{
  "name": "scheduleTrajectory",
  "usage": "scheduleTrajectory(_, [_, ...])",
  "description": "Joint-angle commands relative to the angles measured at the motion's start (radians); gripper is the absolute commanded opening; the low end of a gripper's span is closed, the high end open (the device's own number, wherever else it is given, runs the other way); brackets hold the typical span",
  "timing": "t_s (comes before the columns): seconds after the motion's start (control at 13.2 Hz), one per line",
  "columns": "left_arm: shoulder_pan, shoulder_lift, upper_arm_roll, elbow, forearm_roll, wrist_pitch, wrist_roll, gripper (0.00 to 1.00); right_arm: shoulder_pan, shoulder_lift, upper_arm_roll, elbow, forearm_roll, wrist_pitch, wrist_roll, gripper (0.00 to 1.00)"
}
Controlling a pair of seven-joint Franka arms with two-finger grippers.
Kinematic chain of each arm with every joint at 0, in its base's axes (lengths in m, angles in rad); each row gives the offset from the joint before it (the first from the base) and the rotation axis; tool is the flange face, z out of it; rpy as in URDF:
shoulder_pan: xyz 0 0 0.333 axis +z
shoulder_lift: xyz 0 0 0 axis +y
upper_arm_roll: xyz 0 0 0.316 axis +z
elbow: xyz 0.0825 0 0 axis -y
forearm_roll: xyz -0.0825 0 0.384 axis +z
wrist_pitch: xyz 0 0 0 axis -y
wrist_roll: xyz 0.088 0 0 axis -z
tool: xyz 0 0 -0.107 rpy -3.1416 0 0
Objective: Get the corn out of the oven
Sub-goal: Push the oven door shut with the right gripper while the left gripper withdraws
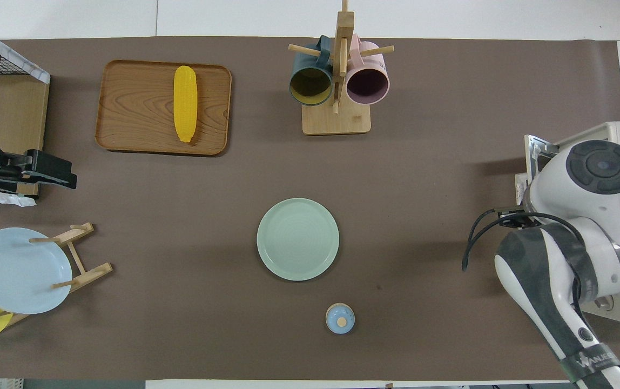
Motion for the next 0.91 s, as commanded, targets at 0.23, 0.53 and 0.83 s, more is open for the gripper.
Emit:
scheduleTrajectory(0.23, [-0.011, -0.025, 0.003, -0.067, 0.018, 0.147, 0.002, 1.0, -0.122, -0.066, 0.0, 0.019, -0.02, -0.045, -0.212, 0.0])
scheduleTrajectory(0.53, [-0.007, 0.024, -0.006, 0.061, 0.066, 0.001, 0.005, 1.0, -0.152, -0.075, -0.002, 0.054, -0.018, -0.074, -0.28, 0.0])
scheduleTrajectory(0.83, [0.026, 0.021, -0.027, 0.049, 0.064, 0.026, 0.014, 1.0, -0.141, -0.073, -0.008, 0.106, -0.005, -0.122, -0.305, 0.0])
